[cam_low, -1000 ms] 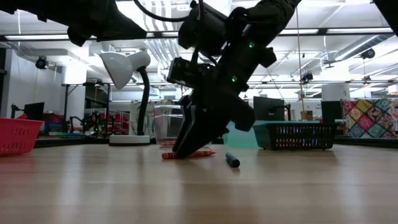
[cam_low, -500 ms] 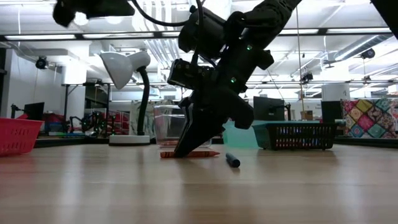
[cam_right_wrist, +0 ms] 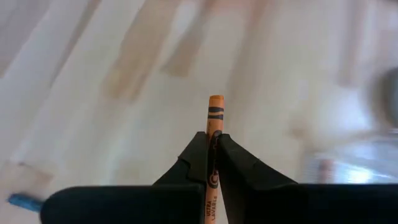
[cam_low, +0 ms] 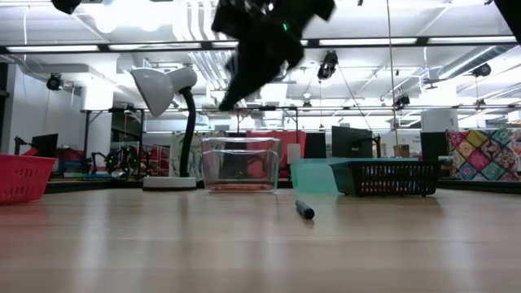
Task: Sort crayons
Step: Put the orange crayon into the transparent bin
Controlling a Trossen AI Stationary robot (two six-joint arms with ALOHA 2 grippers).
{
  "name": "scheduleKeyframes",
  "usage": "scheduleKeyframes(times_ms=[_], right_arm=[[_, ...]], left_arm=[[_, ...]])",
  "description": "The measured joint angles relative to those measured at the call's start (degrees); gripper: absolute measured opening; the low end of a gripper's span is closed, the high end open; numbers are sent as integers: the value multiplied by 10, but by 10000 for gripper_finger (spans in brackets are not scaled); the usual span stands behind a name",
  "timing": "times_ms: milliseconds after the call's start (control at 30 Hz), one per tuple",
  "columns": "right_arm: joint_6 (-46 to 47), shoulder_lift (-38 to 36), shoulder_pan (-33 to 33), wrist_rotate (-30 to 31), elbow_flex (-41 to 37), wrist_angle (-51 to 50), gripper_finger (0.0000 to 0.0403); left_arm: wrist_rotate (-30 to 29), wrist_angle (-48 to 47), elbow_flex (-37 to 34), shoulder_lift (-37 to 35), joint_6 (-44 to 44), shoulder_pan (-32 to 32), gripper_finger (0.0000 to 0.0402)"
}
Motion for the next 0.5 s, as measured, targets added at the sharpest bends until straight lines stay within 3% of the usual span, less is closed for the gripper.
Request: scheduleKeyframes(times_ms=[200, 500], right_arm=[[-43, 2, -58, 26, 123, -78, 13], [-58, 18, -170, 24, 214, -73, 12]], left_arm=[[-2, 1, 0, -19, 42, -3, 0], [-30, 2, 0, -68, 118, -6, 0]])
